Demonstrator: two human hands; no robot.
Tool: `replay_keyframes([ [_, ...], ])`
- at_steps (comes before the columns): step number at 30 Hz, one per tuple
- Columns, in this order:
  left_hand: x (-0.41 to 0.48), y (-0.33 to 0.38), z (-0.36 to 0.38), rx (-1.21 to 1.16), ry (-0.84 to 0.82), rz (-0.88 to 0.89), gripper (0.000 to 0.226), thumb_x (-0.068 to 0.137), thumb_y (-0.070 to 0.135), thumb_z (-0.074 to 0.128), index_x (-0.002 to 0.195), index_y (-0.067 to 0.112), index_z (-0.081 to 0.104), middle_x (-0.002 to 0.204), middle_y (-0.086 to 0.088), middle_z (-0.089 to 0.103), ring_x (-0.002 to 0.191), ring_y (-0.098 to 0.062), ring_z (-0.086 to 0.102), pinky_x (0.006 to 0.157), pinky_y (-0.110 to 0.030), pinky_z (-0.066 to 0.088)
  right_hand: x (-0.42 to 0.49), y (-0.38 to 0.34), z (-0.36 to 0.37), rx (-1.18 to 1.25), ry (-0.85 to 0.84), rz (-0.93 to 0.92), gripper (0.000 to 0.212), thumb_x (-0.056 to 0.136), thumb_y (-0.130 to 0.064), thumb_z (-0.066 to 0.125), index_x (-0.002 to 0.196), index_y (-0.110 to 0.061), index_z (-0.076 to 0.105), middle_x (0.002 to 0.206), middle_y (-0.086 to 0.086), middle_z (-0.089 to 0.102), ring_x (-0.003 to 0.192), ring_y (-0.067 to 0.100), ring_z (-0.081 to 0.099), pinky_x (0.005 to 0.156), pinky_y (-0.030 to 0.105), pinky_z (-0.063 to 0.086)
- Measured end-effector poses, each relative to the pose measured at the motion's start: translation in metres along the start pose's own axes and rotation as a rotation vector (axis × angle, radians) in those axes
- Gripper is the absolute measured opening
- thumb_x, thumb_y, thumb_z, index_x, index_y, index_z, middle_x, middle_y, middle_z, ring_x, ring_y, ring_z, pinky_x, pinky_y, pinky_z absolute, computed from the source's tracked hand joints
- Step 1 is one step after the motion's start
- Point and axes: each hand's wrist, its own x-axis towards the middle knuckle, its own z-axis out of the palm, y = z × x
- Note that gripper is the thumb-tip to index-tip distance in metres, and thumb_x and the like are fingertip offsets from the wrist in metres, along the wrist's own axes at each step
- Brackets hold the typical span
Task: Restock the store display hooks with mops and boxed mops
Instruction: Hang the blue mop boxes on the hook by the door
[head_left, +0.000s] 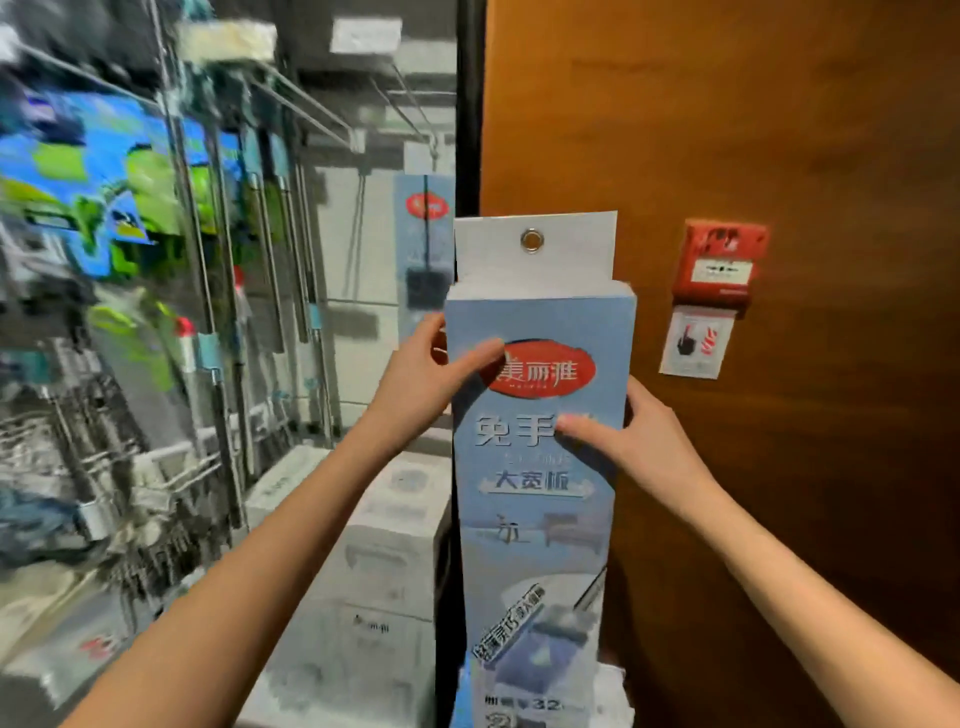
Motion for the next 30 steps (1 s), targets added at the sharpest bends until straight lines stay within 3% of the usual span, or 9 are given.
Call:
replay_keyframes([
  [2,0.008,-0.001,-0.026,0.019,0.017,-0.016,0.04,0.079,0.047,0.068,0.112,0.03,0.055,0.102,0.013,0.064,0.089,0.002,0.061,0.072,-0.013,0.05,0.011,-0.014,0.022,0.026,-0.019,0.004,0.087,0.045,-0.075,0.066,0.116,-0.026,0.054,0.108,-0.015,0.065,0.095,0.002,0.063,0.074,0.023,0.053],
  [5,0.023,-0.016,-0.063,0.026,0.065,-0.036,0.044,0.063,0.063,0.064,0.098,0.038,0.057,0.096,0.015,0.065,0.087,0.0,0.062,0.073,-0.019,0.05,0.036,-0.024,0.063,0.045,-0.039,0.008,0.08,0.045,-0.076,0.067,0.109,-0.029,0.056,0.103,-0.017,0.068,0.09,0.001,0.066,0.073,0.025,0.055],
  [9,0.056,-0.054,-0.112,0.012,0.082,-0.03,0.037,0.064,0.064,0.069,0.089,0.038,0.06,0.09,0.014,0.069,0.083,-0.005,0.067,0.073,-0.022,0.052,0.082,-0.033,0.121,0.093,-0.038,0.044,0.074,0.046,-0.068,0.072,0.106,-0.027,0.058,0.1,-0.016,0.07,0.082,0.0,0.069,0.065,0.02,0.055],
  [13,0.095,-0.086,-0.155,-0.037,0.073,-0.01,0.014,0.081,0.042,0.065,0.092,0.035,0.06,0.09,0.012,0.07,0.08,-0.003,0.068,0.069,-0.019,0.053,0.131,-0.045,0.166,0.064,-0.011,0.046,0.063,0.049,-0.063,0.073,0.102,-0.033,0.055,0.095,-0.016,0.07,0.081,-0.004,0.068,0.062,0.016,0.053],
  [15,0.121,-0.096,-0.174,-0.053,0.05,0.027,0.018,0.079,0.043,0.064,0.095,0.035,0.06,0.093,0.011,0.07,0.085,-0.007,0.068,0.074,-0.024,0.055,0.154,-0.053,0.181,0.049,0.023,0.034,0.056,0.052,-0.061,0.074,0.098,-0.036,0.053,0.09,-0.019,0.068,0.08,-0.006,0.067,0.059,0.013,0.051],
  [23,0.229,-0.084,-0.189,-0.093,-0.052,0.186,0.014,0.082,0.036,0.067,0.093,0.038,0.059,0.088,0.015,0.068,0.075,0.005,0.066,0.064,-0.012,0.051,0.237,-0.076,0.181,-0.014,0.224,-0.04,0.082,0.045,-0.077,0.066,0.112,-0.032,0.052,0.105,-0.016,0.066,0.096,0.005,0.065,0.081,0.028,0.055],
  [27,0.269,-0.067,-0.184,-0.158,-0.041,0.254,0.018,0.083,0.038,0.067,0.098,0.029,0.065,0.092,0.009,0.072,0.081,-0.004,0.069,0.071,-0.02,0.055,0.268,-0.095,0.158,-0.037,0.279,-0.104,0.091,0.042,-0.082,0.064,0.115,-0.028,0.054,0.109,-0.013,0.067,0.099,0.008,0.065,0.083,0.032,0.056],
  [30,0.284,-0.064,-0.182,-0.22,-0.018,0.264,0.025,0.076,0.05,0.07,0.092,0.031,0.065,0.089,0.009,0.073,0.08,-0.007,0.07,0.068,-0.021,0.055,0.283,-0.108,0.149,-0.079,0.276,-0.118,0.086,0.048,-0.078,0.063,0.115,-0.026,0.053,0.105,-0.016,0.064,0.095,0.005,0.064,0.076,0.024,0.054],
])
